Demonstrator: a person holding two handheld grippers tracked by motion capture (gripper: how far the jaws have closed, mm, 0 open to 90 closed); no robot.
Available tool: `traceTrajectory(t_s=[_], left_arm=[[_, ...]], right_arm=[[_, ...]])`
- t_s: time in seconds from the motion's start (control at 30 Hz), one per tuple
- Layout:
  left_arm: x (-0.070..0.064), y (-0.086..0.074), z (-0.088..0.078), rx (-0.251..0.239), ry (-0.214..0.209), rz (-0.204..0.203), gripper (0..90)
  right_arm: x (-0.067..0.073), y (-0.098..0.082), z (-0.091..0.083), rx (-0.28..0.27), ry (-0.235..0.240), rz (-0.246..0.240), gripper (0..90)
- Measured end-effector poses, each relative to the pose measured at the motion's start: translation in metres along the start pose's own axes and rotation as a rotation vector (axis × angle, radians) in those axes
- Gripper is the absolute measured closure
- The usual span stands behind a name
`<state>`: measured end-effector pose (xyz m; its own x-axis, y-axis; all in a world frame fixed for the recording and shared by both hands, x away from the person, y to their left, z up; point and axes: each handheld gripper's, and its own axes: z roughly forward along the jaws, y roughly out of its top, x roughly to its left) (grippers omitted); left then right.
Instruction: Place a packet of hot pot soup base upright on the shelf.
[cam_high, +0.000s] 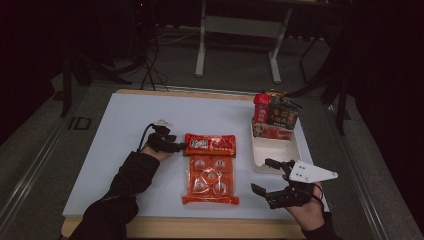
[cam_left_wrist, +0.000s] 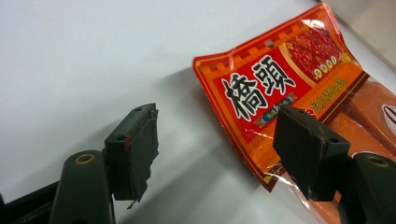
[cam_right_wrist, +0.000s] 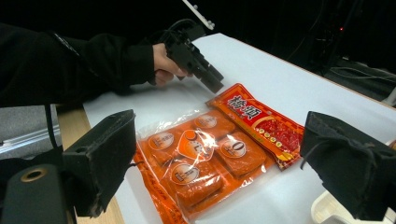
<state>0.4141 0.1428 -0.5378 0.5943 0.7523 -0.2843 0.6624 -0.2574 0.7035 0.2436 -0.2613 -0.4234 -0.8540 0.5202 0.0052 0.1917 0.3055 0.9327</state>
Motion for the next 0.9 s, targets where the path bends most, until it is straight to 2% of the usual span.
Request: traceTrajectory(t_s=[0.23, 0.3, 0.33, 0.37, 0.43, 0.47, 0.5, 0.53, 0.57, 0.7, 0.77, 0.83, 0.87, 0.9], left_arm=[[0.000, 0.002, 0.012, 0.022, -0.021, 0.007, 34.0], [0.000, 0.003, 0.013, 0.021, -0.024, 0.005, 37.8], [-0.001, 0.004, 0.015, 0.026, -0.034, 0.008, 37.8], [-0.002, 0.004, 0.016, 0.027, -0.052, 0.004, 41.6], [-0.005, 0.005, 0.017, 0.033, -0.048, 0.021, 44.3], [-0.005, 0.005, 0.018, 0.040, -0.076, 0.017, 46.4], [-0.005, 0.005, 0.018, 0.040, -0.076, 0.017, 50.2], [-0.009, 0.005, 0.019, 0.044, -0.072, 0.031, 50.2], [-0.010, 0.005, 0.020, 0.047, -0.093, 0.030, 52.5], [-0.018, 0.007, 0.025, 0.054, -0.105, 0.048, 54.1], [-0.021, 0.007, 0.028, 0.059, -0.126, 0.052, 57.2], [-0.026, 0.008, 0.030, 0.059, -0.110, 0.063, 59.7], [-0.027, 0.009, 0.030, 0.056, -0.105, 0.064, 63.6], [-0.029, 0.010, 0.030, 0.057, -0.089, 0.072, 71.2]], right_arm=[[-0.001, 0.000, -0.002, -0.001, -0.001, 0.003, 10.8], [-0.001, -0.001, -0.002, -0.003, 0.000, 0.005, 10.9], [-0.001, -0.001, -0.002, -0.005, 0.000, 0.005, 10.9], [-0.002, -0.001, -0.003, -0.003, 0.002, 0.010, 12.5], [-0.002, -0.002, -0.003, -0.002, -0.001, 0.013, 12.5], [-0.003, -0.002, -0.003, -0.004, 0.000, 0.011, 12.5], [-0.003, -0.002, -0.003, -0.004, 0.000, 0.011, 12.5], [-0.003, -0.001, -0.003, -0.004, 0.002, 0.013, 12.6], [-0.002, -0.001, -0.004, -0.005, 0.000, 0.010, 12.6], [-0.002, -0.001, -0.003, -0.001, 0.006, 0.012, 12.8], [-0.002, -0.001, -0.002, 0.001, 0.005, 0.007, 12.8], [-0.002, -0.001, -0.002, 0.002, 0.008, 0.007, 12.9], [-0.002, -0.001, -0.002, 0.001, 0.006, 0.006, 12.9], [-0.002, -0.001, -0.002, 0.001, 0.006, 0.010, 13.1]])
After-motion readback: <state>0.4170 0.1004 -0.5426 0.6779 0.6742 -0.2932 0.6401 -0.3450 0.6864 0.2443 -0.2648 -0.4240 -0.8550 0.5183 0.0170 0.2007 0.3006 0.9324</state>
